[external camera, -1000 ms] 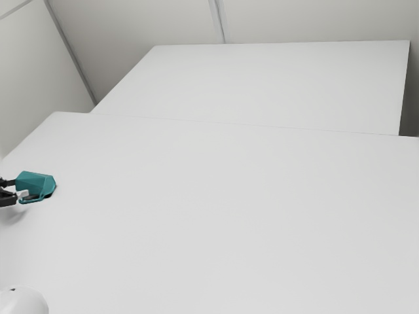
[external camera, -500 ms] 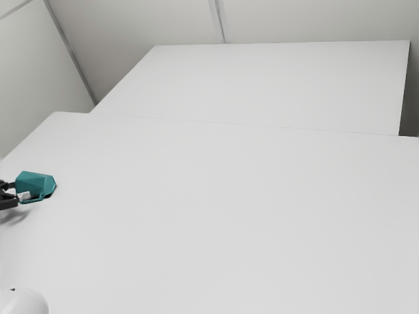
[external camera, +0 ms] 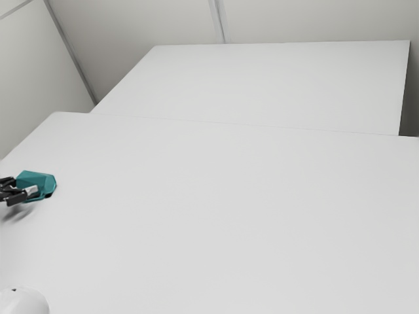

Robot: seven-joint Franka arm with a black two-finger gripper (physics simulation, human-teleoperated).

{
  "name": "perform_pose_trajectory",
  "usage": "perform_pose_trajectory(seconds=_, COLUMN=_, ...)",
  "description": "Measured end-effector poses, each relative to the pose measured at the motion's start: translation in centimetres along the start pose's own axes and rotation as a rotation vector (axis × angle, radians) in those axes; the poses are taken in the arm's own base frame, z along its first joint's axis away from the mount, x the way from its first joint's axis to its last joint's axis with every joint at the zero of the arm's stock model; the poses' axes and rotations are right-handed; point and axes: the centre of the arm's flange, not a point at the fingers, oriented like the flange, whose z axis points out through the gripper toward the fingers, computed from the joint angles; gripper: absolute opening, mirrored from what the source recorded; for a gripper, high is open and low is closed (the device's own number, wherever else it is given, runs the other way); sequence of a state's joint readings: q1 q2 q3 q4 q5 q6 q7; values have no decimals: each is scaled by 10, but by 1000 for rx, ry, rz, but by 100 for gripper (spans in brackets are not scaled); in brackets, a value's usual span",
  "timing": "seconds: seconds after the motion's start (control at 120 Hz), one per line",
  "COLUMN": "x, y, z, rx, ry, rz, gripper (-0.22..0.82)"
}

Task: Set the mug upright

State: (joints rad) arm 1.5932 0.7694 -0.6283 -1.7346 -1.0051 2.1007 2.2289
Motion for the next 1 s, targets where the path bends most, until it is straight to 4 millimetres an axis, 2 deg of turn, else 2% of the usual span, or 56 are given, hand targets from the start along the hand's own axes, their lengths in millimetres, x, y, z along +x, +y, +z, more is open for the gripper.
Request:
perform_pose_trajectory(seconds=0.192, x=5, y=2, z=10, rx=-13, ry=13, rz=2, gripper=33)
perform_pose_trajectory(seconds=0.392, x=27, y=1, z=25, rx=-28, ry=35, rz=33, gripper=21)
perform_pose_trajectory(seconds=0.65, x=46, y=-2, z=31, rx=-27, ry=41, rz=62, gripper=-7)
perform_pose_trajectory(seconds=0.875, x=60, y=-4, z=34, rx=-21, ry=31, rz=87, gripper=-15)
perform_pose_trajectory(seconds=1.0, x=98, y=0, z=40, rx=-26, ry=-10, rz=145, gripper=-16)
